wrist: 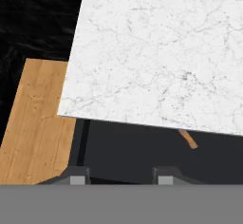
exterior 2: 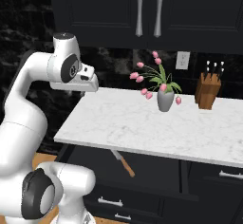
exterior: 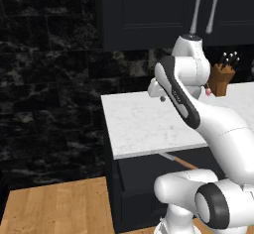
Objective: Pick up the knife from the drawer and place it on the cutting board. Then place the meat from the plate to the cutting board.
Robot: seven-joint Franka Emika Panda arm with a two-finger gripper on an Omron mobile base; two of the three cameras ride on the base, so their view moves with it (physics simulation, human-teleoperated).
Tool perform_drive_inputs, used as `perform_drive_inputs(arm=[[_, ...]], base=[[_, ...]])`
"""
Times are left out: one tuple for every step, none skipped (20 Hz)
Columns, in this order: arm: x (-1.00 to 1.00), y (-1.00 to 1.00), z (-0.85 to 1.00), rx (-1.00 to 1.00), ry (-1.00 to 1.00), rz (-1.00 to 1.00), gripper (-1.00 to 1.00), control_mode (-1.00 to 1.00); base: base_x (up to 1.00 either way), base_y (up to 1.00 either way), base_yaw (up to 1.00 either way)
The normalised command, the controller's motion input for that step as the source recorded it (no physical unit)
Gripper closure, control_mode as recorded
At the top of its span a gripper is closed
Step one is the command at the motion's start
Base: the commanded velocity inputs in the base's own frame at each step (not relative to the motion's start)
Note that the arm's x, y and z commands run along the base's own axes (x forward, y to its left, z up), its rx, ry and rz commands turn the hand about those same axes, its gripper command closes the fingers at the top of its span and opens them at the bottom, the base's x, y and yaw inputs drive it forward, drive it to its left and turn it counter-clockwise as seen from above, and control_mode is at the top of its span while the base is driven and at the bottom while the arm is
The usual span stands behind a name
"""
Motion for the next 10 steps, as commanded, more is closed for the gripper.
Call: perform_drive_inputs(arm=[[-0.03,0.0,0.0,0.0,0.0,0.0,-1.0,-1.0],[-0.13,0.0,0.0,0.0,0.0,0.0,-1.0,-1.0],[-0.24,-0.05,0.0,0.0,0.0,0.0,-1.0,-1.0],[-0.24,-0.16,0.0,0.0,0.0,0.0,-1.0,-1.0],[-0.24,-0.34,-0.03,0.01,0.04,0.0,-1.0,-1.0],[-0.38,-0.45,-0.06,0.03,0.07,0.0,-1.0,-1.0],[-0.42,-0.54,-0.04,0.05,0.06,0.0,-1.0,-1.0],[-0.41,-0.59,-0.01,0.04,0.05,0.0,-1.0,-1.0],[-0.5,-0.65,0.0,0.04,0.05,0.0,-1.0,-1.0],[-0.51,-0.67,-0.01,0.04,0.04,0.0,-1.0,-1.0]], base=[[0.0,0.0,0.0],[0.0,0.0,0.0],[0.0,0.0,0.0],[0.0,0.0,0.0],[0.0,0.0,0.0],[0.0,0.0,0.0],[0.0,0.0,0.0],[0.0,0.0,0.0],[0.0,0.0,0.0],[0.0,0.0,0.0]])
